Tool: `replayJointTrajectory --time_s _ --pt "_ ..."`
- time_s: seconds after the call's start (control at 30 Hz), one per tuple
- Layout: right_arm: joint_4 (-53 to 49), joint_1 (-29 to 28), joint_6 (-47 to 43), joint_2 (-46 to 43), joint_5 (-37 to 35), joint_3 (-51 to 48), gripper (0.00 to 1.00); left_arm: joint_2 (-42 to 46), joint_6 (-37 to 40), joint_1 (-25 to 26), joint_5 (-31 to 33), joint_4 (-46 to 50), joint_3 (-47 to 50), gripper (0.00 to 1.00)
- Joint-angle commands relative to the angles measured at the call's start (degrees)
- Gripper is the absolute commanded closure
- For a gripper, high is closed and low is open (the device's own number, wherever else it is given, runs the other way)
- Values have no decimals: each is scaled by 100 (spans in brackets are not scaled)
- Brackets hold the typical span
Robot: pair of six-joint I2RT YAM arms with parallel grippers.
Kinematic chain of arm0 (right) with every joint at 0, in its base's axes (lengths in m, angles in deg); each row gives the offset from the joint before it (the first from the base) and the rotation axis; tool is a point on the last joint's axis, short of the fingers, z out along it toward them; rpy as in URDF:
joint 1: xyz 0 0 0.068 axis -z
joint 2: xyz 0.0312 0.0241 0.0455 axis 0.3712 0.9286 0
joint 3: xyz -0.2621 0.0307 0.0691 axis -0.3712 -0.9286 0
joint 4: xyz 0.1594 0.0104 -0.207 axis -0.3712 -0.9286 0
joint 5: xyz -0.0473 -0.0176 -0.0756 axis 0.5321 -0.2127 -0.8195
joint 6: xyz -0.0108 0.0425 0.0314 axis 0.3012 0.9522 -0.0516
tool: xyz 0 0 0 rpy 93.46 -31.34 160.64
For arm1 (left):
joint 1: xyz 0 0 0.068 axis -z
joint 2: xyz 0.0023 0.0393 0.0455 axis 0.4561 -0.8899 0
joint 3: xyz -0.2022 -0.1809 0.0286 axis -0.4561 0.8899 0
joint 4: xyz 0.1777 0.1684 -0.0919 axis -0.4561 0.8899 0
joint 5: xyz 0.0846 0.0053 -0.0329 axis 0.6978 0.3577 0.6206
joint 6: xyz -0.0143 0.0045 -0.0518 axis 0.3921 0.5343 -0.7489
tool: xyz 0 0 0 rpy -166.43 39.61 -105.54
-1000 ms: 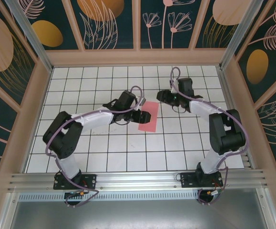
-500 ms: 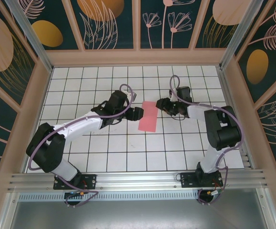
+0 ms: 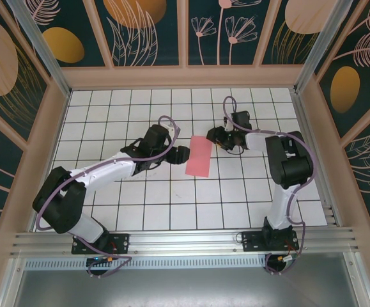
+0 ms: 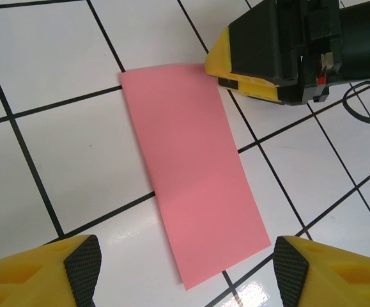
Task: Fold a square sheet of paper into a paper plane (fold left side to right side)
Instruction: Fold the triangle a second time at the center of the table.
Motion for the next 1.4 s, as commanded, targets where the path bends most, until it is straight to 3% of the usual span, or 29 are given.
replayJointTrajectory --time_s 0.0,0.13,0.37,0.93,1.37 --pt "-246 -44 -8 173 -55 271 50 176 132 -20 85 -59 81 25" --pt "-196 -68 16 240 83 328 51 187 142 -21 94 -59 115 26" --pt "-99 -81 70 87 186 235 64 207 159 -28 137 -51 155 25" --pt "444 -347 686 -810 791 -836 64 908 633 34 -231 -835 965 29" --pt "124 -488 856 -1263 800 -995 64 409 663 906 89 -931 1007 23"
